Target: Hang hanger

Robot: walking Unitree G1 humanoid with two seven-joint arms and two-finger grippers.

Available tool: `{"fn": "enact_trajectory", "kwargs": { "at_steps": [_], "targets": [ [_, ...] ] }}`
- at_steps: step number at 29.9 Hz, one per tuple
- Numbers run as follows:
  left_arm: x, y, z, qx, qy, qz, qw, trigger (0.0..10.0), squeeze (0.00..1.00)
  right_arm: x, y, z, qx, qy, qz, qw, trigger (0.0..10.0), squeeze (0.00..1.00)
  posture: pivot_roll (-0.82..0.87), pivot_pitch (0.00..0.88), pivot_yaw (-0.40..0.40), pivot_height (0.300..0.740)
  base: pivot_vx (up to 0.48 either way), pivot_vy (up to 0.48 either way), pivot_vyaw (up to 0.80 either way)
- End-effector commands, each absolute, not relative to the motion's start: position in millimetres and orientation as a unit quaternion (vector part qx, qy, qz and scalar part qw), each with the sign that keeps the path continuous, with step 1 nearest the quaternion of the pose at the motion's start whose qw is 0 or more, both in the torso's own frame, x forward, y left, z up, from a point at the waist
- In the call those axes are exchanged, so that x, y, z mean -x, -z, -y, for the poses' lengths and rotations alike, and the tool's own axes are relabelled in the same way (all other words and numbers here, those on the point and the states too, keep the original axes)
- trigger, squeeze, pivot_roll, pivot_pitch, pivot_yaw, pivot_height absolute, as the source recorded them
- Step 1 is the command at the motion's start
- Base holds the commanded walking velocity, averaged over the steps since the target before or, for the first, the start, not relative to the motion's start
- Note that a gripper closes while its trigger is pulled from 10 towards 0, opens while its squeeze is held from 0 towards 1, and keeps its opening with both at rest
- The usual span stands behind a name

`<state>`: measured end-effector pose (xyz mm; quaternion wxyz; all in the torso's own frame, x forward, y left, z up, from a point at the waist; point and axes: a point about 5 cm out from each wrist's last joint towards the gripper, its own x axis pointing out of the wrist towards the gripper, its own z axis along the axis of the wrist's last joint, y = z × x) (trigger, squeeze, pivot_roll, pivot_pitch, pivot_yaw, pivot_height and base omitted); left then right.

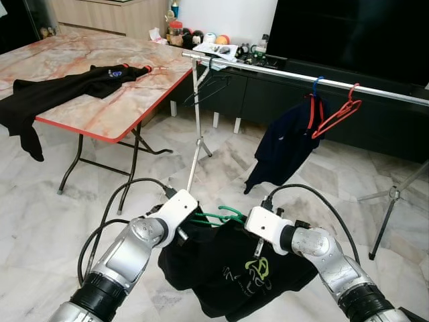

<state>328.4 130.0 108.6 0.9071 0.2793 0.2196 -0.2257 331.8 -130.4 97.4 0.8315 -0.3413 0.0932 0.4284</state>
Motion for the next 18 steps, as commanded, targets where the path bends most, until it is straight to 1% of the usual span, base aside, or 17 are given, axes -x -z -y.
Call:
{"fn": "enact_trajectory", "kwargs": {
  "at_steps": [1, 4, 8, 9, 10, 11, 12, 13, 14, 16, 17, 18],
  "targets": [
    [-327.1, -103.8, -130.6, -0.267, 0.219, -0.22, 0.912, 10.0, 0.0, -336.3, -106.4, 128.9, 0.345, -0.424, -0.073, 0.834, 10.0, 0.0, 0.16, 0.018, -0.056, 0.74, 0.0, 0.0, 0.0],
    [-328.0, -103.5, -134.4, -0.269, 0.208, -0.22, 0.914, 10.0, 0.0, -336.2, -106.5, 128.3, 0.344, -0.425, -0.072, 0.834, 10.0, 0.0, 0.16, 0.013, -0.053, 0.74, 0.0, 0.0, 0.0],
    [-326.5, -100.5, -134.8, -0.248, 0.215, -0.227, 0.917, 10.0, 0.0, -335.6, -105.9, 128.2, 0.344, -0.426, -0.072, 0.834, 10.0, 0.0, 0.16, 0.008, -0.052, 0.74, 0.0, 0.0, 0.0],
    [-326.3, -100.0, -134.6, -0.244, 0.216, -0.226, 0.918, 9.1, 0.0, -335.3, -105.6, 128.2, 0.344, -0.426, -0.073, 0.834, 10.0, 0.0, 0.16, 0.007, -0.051, 0.74, 0.0, 0.0, 0.0],
    [-326.3, -100.0, -134.6, -0.244, 0.216, -0.226, 0.918, 9.1, 0.0, -335.3, -105.6, 128.2, 0.344, -0.426, -0.073, 0.834, 10.0, 0.0, 0.16, 0.007, -0.051, 0.74, 0.0, 0.0, 0.0],
    [-326.0, -99.3, -134.0, -0.236, 0.218, -0.226, 0.919, 4.4, 0.0, -335.1, -105.5, 128.3, 0.344, -0.426, -0.073, 0.834, 10.0, 0.0, 0.16, 0.005, -0.05, 0.74, 0.0, 0.0, 0.0],
    [-325.8, -98.8, -133.4, -0.23, 0.219, -0.226, 0.921, 1.5, 0.0, -334.9, -105.4, 128.3, 0.344, -0.427, -0.073, 0.833, 10.0, 0.0, 0.16, 0.005, -0.05, 0.74, 0.0, 0.0, 0.0],
    [-325.8, -98.8, -133.4, -0.23, 0.219, -0.226, 0.921, 1.5, 0.0, -334.9, -105.4, 128.3, 0.344, -0.427, -0.073, 0.833, 10.0, 0.0, 0.16, 0.005, -0.05, 0.74, 0.0, 0.0, 0.0],
    [-325.6, -98.5, -133.1, -0.228, 0.219, -0.225, 0.922, 0.8, 0.0, -334.6, -105.3, 128.4, 0.343, -0.427, -0.073, 0.833, 10.0, 0.0, 0.15, 0.002, -0.05, 0.74, 0.0, 0.0, 0.0],
    [-326.1, -98.4, -133.2, -0.229, 0.215, -0.222, 0.923, 0.5, 0.0, -334.3, -105.3, 128.5, 0.343, -0.427, -0.072, 0.833, 10.0, 0.0, 0.15, 0.002, -0.05, 0.74, 0.0, 0.0, 0.0],
    [-326.7, -98.7, -133.6, -0.231, 0.212, -0.22, 0.924, 0.0, 0.0, -334.1, -105.3, 128.4, 0.343, -0.428, -0.072, 0.833, 10.0, 0.0, 0.15, 0.001, -0.05, 0.74, 0.0, 0.0, 0.0],
    [-327.3, -98.9, -134.0, -0.232, 0.208, -0.218, 0.925, 0.0, 0.0, -334.0, -105.3, 128.4, 0.343, -0.428, -0.072, 0.833, 10.0, 0.0, 0.15, 0.001, -0.05, 0.74, 0.0, 0.0, 0.0]
  ]
}}
